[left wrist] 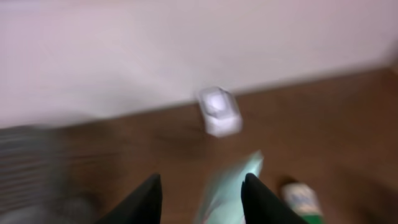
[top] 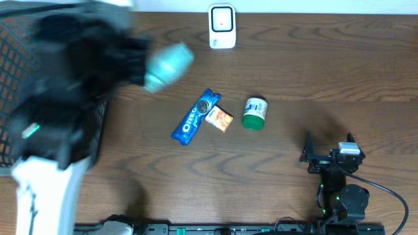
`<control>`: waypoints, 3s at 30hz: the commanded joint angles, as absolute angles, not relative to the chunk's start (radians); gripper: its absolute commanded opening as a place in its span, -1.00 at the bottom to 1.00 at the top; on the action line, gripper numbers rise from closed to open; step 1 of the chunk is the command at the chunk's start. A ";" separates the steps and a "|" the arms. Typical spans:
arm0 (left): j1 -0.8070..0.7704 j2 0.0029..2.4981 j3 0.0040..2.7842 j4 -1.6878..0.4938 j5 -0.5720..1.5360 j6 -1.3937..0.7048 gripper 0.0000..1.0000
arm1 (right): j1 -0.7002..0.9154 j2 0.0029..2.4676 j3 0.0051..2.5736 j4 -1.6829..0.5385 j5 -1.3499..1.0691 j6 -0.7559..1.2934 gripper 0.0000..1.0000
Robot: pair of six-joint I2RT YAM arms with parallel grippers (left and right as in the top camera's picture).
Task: Scan the item barcode
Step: 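Carry the wipes pack with the left gripper and lower it onto the Oreo pack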
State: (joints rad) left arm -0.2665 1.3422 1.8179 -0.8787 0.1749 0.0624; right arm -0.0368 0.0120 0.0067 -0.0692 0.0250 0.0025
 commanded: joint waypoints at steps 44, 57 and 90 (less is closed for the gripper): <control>-0.453 1.703 1.784 -0.833 -0.048 -0.083 -0.05 | -0.030 0.007 0.006 -0.072 0.023 -0.009 0.98; -0.436 1.748 1.689 -1.016 -0.004 -0.199 0.96 | -0.030 0.007 0.006 -0.072 -0.054 0.014 0.98; -0.436 2.053 1.533 -0.862 0.072 -1.435 0.65 | -0.030 0.176 0.006 -0.071 -0.059 0.078 0.99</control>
